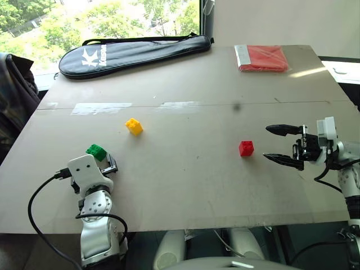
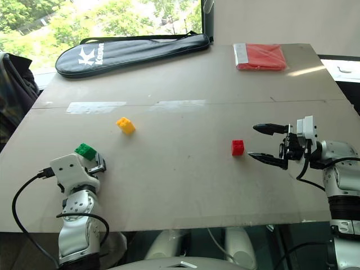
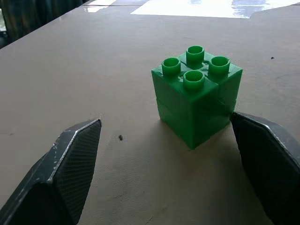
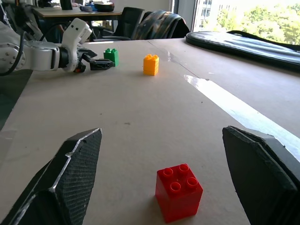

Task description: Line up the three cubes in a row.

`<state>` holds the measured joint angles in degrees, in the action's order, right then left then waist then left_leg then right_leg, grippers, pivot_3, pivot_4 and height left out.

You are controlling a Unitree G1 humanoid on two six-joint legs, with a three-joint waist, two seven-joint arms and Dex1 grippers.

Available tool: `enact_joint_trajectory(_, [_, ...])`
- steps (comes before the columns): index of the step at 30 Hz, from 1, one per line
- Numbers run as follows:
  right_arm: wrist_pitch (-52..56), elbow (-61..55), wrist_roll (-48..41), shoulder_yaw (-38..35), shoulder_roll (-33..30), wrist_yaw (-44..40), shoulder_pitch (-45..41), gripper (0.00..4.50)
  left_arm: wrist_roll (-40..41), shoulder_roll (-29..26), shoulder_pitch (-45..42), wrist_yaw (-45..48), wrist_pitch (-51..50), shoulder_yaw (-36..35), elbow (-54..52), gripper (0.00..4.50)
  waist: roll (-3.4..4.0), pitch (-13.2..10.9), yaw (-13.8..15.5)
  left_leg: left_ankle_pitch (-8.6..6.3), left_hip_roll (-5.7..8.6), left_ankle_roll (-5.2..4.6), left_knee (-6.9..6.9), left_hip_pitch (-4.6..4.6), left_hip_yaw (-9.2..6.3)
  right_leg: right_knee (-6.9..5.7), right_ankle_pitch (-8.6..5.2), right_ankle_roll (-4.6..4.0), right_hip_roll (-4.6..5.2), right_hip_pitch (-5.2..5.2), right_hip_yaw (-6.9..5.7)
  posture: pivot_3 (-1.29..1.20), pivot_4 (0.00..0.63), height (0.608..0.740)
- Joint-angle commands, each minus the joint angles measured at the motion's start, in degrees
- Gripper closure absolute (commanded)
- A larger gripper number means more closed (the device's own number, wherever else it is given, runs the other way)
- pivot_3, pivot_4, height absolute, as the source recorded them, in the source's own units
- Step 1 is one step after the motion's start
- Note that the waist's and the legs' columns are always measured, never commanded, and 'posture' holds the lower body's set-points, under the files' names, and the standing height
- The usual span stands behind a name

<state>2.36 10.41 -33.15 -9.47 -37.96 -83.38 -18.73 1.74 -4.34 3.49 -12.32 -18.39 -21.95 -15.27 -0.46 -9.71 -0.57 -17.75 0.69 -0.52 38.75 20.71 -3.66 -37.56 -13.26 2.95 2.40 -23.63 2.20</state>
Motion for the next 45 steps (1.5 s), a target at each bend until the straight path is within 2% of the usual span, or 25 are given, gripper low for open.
enact_joint_trajectory(1, [1.2, -3.0, -2.6, -1.6, -0.1, 0.0, 0.2, 0.28, -2.1, -0.1, -2.8, -2.9, -0.8, 0.4, 0.8, 0.00, 0.00, 0.0, 0.0, 0.00, 0.01, 0.00, 0.00, 0.00, 0.00, 0.00, 0.00, 0.00, 0.00, 0.00, 0.00, 0.00, 0.150, 0.740])
enact_joint_trajectory(9, [1.8, -4.2, -3.3, -1.6, -0.2, -0.2, 0.9, 0.28, -3.1, 0.4, -8.6, -5.8, -0.9, 1.0, 5.2, 0.00, -0.01, 0.0, 0.0, 0.01, 0.04, 0.02, 0.00, 0.01, -0.01, 0.01, 0.00, 0.00, 0.01, 0.00, -0.01, 0.00, 0.150, 0.740])
enact_joint_trajectory(26, [0.3, -4.1, -2.8, -1.4, -0.1, -0.4, 1.8, 0.28, -2.0, 0.2, -8.5, -6.0, -0.1, -0.3, 6.9, 0.00, -0.01, 0.0, 0.0, 0.04, 0.04, 0.08, 0.00, -0.01, 0.01, -0.02, 0.00, 0.00, 0.04, 0.00, 0.02, 0.00, 0.150, 0.740])
enact_joint_trajectory(29, [0.2, -3.9, -2.8, -1.4, -0.1, -0.6, 1.8, 0.28, -0.7, -1.8, -7.0, -1.0, 2.1, 0.5, 6.6, 0.00, 0.00, 0.0, -0.1, 0.04, 0.04, 0.08, 0.00, -0.01, 0.01, -0.02, 0.00, 0.00, 0.03, 0.00, 0.02, 0.00, 0.150, 0.740])
enact_joint_trajectory(38, [-0.5, -2.6, -2.7, -1.7, -0.1, -1.2, 1.4, 0.28, 6.5, -13.5, 1.2, 21.8, 7.0, 2.0, 8.2, 0.00, 0.01, 0.0, -0.1, 0.04, 0.03, 0.07, 0.00, -0.01, 0.02, 0.00, -0.01, 0.00, 0.05, -0.01, 0.02, 0.00, 0.150, 0.740])
enact_joint_trajectory(45, [-1.3, -2.1, -2.8, -1.9, -0.2, -1.4, 1.6, 0.28, 8.8, -19.1, 0.5, 26.8, 11.4, -1.5, 16.4, 0.00, 0.05, 0.0, -0.3, 0.01, 0.02, 0.03, 0.00, -0.06, 0.02, -0.04, -0.01, -0.01, 0.21, 0.00, 0.02, 0.00, 0.150, 0.740])
